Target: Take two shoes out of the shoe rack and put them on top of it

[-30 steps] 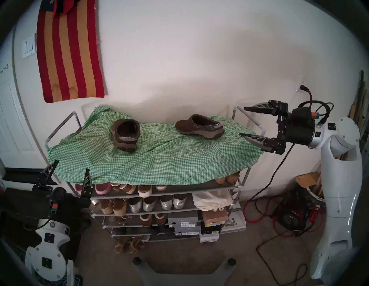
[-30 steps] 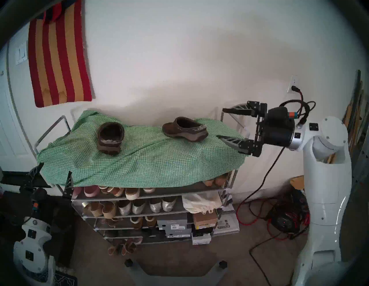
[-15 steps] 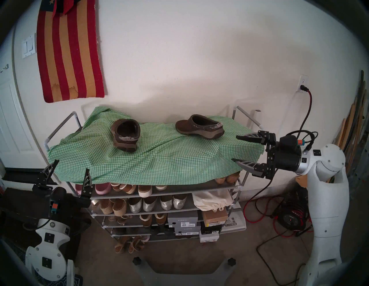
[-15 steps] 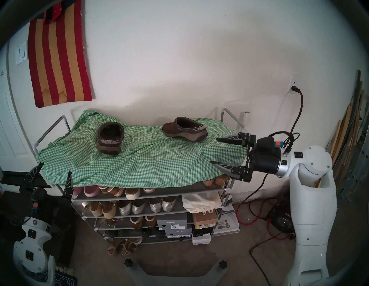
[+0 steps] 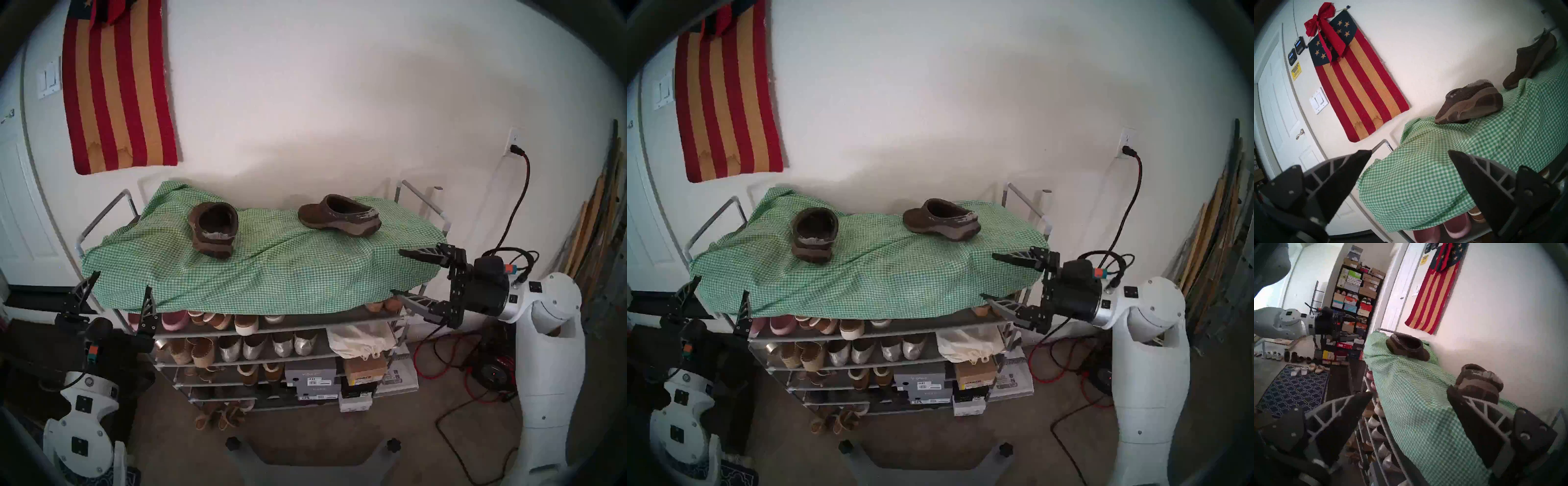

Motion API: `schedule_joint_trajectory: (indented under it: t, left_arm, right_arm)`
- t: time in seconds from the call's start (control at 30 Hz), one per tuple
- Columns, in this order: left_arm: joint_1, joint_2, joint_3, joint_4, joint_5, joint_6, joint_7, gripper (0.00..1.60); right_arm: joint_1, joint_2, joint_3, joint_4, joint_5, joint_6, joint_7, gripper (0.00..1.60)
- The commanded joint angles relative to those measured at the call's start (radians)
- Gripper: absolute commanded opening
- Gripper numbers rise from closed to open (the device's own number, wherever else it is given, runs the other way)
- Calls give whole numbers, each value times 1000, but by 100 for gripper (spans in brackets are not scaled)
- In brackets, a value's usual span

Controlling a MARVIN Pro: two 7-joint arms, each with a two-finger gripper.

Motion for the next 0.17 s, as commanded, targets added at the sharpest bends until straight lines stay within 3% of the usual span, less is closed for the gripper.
schedule_joint_trajectory:
  t: [0.0, 0.13]
  left_arm:
    - [0, 2, -1, -7, 2, -1, -1, 160]
    - [0, 2, -1, -8, 2, -1, -1, 160]
  right_arm:
    - [-109, -108, 59, -42, 7, -64, 7, 160]
    - [-157, -155, 97, -69, 14, -108, 9, 160]
